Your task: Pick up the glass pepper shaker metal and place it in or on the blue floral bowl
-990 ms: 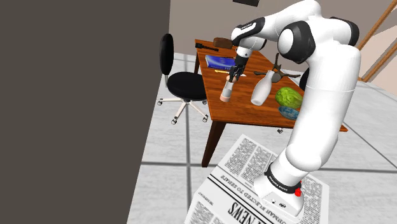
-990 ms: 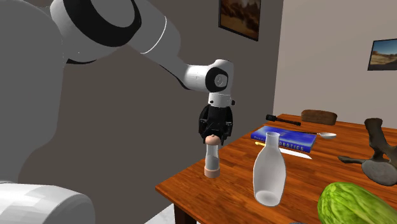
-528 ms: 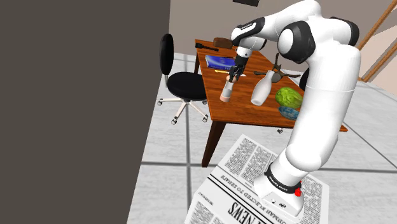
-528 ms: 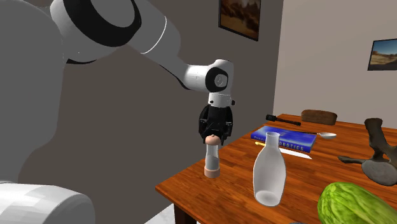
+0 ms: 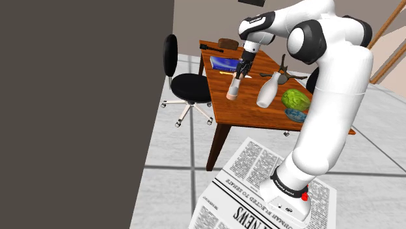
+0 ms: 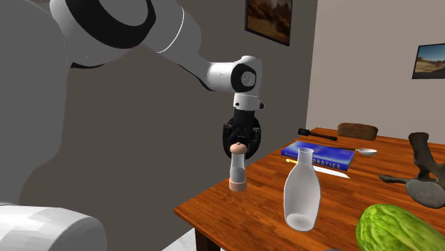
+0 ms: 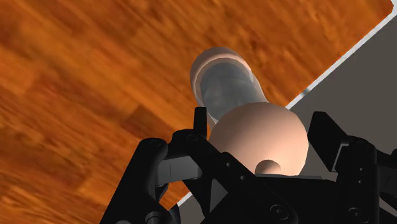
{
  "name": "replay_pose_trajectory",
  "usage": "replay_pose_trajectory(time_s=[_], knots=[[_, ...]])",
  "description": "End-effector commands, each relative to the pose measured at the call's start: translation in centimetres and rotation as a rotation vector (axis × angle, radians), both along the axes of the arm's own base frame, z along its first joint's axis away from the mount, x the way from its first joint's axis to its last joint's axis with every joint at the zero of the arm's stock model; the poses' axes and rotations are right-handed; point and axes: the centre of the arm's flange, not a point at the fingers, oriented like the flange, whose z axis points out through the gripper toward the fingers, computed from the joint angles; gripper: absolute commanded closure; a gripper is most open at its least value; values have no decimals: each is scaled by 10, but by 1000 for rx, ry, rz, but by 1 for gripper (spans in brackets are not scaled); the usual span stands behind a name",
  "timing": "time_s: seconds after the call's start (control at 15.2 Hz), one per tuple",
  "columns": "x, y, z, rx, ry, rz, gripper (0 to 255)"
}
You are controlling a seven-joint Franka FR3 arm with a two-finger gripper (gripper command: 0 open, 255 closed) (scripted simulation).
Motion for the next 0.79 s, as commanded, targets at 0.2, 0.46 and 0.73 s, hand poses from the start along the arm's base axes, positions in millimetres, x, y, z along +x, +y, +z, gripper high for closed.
replay_pose_trajectory(time_s=[0.2,0.46,0.73], knots=[[-1,0,28,0,0,0,255],[-1,0,49,0,0,0,255],[-1,0,70,0,0,0,255]])
